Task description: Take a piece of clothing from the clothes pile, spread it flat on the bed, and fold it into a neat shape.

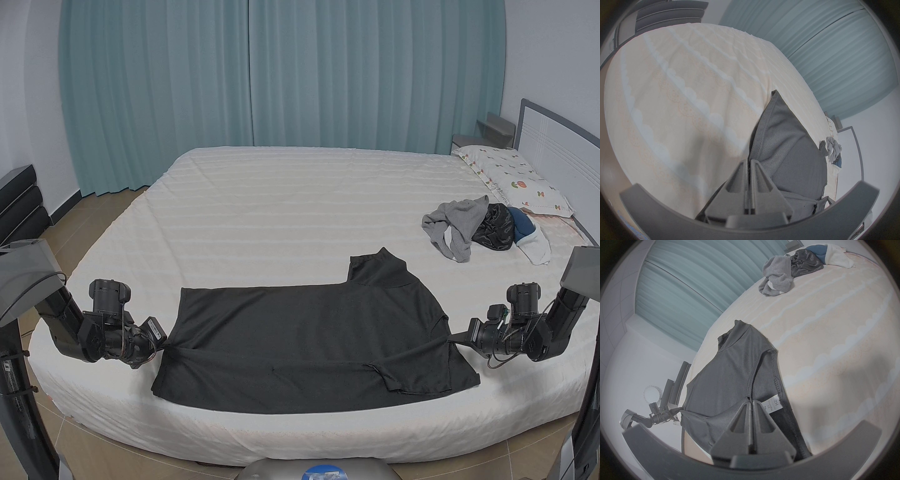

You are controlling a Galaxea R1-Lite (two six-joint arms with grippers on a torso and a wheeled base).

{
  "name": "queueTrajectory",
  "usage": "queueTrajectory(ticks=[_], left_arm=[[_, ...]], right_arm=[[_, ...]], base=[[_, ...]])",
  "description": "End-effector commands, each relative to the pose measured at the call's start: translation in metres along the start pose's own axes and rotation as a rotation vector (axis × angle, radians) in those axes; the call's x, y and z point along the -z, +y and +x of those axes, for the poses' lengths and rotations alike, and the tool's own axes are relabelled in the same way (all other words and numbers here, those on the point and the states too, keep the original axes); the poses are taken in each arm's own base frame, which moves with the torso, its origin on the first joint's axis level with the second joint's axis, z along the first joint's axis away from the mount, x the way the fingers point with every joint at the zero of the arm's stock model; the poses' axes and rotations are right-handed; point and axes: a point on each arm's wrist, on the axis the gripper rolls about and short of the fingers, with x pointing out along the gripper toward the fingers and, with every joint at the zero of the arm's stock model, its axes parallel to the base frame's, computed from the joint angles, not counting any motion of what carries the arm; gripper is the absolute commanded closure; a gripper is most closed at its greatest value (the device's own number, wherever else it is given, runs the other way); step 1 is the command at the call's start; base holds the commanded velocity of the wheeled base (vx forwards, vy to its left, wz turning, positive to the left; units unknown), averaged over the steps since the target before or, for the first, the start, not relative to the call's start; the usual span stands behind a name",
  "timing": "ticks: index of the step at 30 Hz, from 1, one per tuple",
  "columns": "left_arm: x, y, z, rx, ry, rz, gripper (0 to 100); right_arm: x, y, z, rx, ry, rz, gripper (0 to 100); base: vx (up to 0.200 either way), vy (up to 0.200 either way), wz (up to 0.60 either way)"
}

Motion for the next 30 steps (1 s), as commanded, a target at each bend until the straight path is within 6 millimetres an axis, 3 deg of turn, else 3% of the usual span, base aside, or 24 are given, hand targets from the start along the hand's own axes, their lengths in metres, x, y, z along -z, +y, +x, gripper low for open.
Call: queueTrajectory(ticks=[1, 17, 18, 20, 21, 30], left_arm=[[0.0, 0.001, 0.001, -0.003, 0.0, -0.002, 100], [0.0, 0.003, 0.01, -0.011, 0.012, -0.003, 100], [0.0, 0.002, 0.01, -0.01, 0.011, -0.004, 100], [0.0, 0.002, 0.01, -0.009, 0.01, -0.005, 100], [-0.001, 0.002, 0.01, -0.008, 0.009, -0.006, 0], [-0.008, -0.003, -0.001, 0.011, -0.031, -0.011, 0]], right_arm=[[-0.001, -0.001, 0.004, -0.002, -0.002, -0.002, 100], [-0.004, -0.003, 0.011, -0.001, -0.007, 0.005, 100], [-0.003, -0.004, 0.011, 0.0, -0.003, 0.007, 0], [-0.003, -0.003, 0.011, -0.001, 0.001, 0.009, 0], [-0.003, -0.003, 0.01, -0.001, 0.0, 0.01, 0], [-0.014, 0.01, -0.008, -0.029, -0.054, 0.083, 0]], base=[[0.0, 0.0, 0.0], [0.0, 0.0, 0.0], [0.0, 0.0, 0.0], [0.0, 0.0, 0.0], [0.0, 0.0, 0.0], [0.0, 0.0, 0.0]])
